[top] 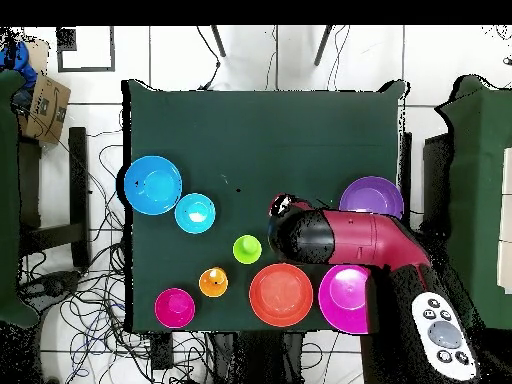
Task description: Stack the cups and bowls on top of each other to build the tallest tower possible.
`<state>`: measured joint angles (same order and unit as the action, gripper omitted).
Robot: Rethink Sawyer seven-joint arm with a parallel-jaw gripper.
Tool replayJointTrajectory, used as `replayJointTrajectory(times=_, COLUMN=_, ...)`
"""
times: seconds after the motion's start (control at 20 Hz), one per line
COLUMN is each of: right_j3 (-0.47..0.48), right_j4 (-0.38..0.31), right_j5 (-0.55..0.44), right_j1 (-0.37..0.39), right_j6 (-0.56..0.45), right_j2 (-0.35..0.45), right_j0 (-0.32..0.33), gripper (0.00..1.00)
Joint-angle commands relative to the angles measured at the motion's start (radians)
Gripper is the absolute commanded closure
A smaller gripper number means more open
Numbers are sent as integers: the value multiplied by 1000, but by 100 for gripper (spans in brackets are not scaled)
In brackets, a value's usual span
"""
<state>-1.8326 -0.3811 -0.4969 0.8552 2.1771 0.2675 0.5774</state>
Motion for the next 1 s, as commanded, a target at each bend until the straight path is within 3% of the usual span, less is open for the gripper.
replayJointTrajectory(times=0.05, right_j3=1, right_j4=-82, right_j5=-52, right_j1=-23, right_j6=-108, right_j2=12, right_j0=20, gripper=0)
replayJointTrajectory(times=0.65, right_j3=8, right_j4=-124, right_j5=-20, right_j1=-82, right_j6=-125, right_j2=3, right_j0=71, gripper=0)
replayJointTrajectory(times=1.0, right_j3=-17, right_j4=-142, right_j5=25, right_j1=-123, right_j6=-65, right_j2=-12, right_j0=75, gripper=0)
